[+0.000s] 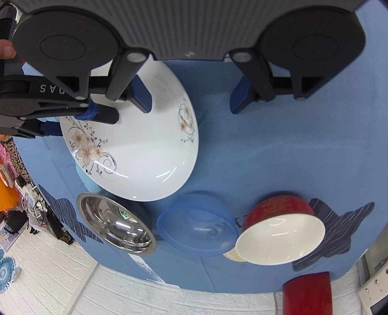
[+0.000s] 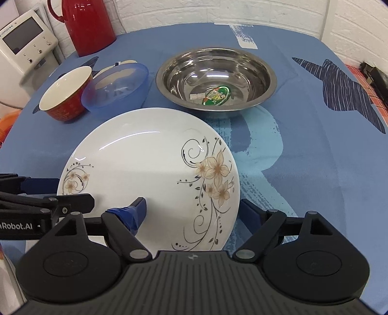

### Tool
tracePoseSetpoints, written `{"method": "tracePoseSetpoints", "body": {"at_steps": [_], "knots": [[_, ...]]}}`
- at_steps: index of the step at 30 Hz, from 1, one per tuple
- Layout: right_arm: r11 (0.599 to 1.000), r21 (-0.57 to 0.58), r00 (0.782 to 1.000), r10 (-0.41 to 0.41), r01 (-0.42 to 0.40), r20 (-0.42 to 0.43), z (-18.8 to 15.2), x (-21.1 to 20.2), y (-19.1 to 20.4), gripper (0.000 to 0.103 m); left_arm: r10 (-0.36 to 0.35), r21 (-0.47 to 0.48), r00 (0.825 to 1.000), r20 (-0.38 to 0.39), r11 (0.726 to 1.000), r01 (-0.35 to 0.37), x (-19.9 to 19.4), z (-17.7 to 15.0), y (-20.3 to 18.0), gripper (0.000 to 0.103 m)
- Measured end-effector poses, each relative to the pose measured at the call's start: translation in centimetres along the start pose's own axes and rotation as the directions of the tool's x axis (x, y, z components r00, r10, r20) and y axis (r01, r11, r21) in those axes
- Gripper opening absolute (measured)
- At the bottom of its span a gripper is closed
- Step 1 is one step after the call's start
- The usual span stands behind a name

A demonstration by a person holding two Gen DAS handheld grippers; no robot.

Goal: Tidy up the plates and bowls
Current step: 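Grasp the floral white plate rim with both grippers, then carry the floral plate onto the plate stack and open both grippers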

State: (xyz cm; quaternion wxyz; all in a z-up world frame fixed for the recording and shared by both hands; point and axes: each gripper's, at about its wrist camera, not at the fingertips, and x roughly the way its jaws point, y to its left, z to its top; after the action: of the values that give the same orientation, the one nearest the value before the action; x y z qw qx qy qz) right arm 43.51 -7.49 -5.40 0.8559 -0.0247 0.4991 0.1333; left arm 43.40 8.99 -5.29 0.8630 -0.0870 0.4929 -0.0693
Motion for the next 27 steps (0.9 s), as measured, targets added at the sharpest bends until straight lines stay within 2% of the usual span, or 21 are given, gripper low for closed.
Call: {"method": "tracePoseSetpoints", "body": {"at_steps": [1,2,3,5,7,9,12,18,23,27], "knots": [[1.0,0.0,1.0,0.003,-0.003,-0.009,0.2,0.2,0.1,0.069,0.005,0.005,1.0,0.0,1.0,-0.005,0.0,-0.1,-0.1,0.061],[1.0,-0.012,1.0,0.01,-0.01,-0.009,0.2,0.2,0.3,0.067,0.021,0.012,1.0,0.002,1.0,-0.021,0.0,-0.1,-0.3,0.058],[1.0,-0.023,1.0,0.011,-0.011,-0.006,0.1,0.1,0.4,0.066,0.037,0.02,0.999,0.005,0.999,-0.037,0.0,-0.2,-0.4,0.05],[0.999,-0.029,1.0,0.02,-0.019,0.011,-0.2,-0.1,0.0,0.059,0.028,0.028,1.0,0.014,0.999,-0.028,-0.2,-0.4,-0.5,0.042],[1.0,-0.002,0.999,0.024,-0.024,0.033,-0.4,-0.4,-0.9,0.04,-0.035,0.008,0.999,-0.005,0.999,0.035,-0.1,-0.4,-0.5,0.023],[0.999,0.033,0.998,0.028,-0.03,0.048,-0.6,-0.6,-1.7,0.03,-0.034,0.003,0.999,-0.005,0.999,0.034,-0.1,-0.4,-0.7,0.02],[0.998,0.055,0.998,0.029,-0.032,0.057,-1.0,-0.8,-1.7,0.029,-0.045,-0.028,0.999,-0.009,0.999,0.045,-0.2,-0.5,-0.8,0.011],[0.985,0.137,0.994,0.1,-0.106,0.054,-2.0,-1.5,-1.5,0.033,-0.018,-0.007,1.0,0.002,1.0,0.018,-1.2,-0.8,-0.7,0.01],[0.984,0.13,0.991,0.109,-0.119,0.081,-2.7,-2.2,-0.6,0.036,-0.004,0.01,1.0,0.02,1.0,0.004,-2.4,-1.3,-0.6,0.01],[0.991,0.083,0.99,0.098,-0.107,0.101,-3.4,-2.9,0.6,0.036,0.016,0.038,0.998,0.063,0.999,-0.019,-3.9,-1.7,-0.7,0.01]]}}
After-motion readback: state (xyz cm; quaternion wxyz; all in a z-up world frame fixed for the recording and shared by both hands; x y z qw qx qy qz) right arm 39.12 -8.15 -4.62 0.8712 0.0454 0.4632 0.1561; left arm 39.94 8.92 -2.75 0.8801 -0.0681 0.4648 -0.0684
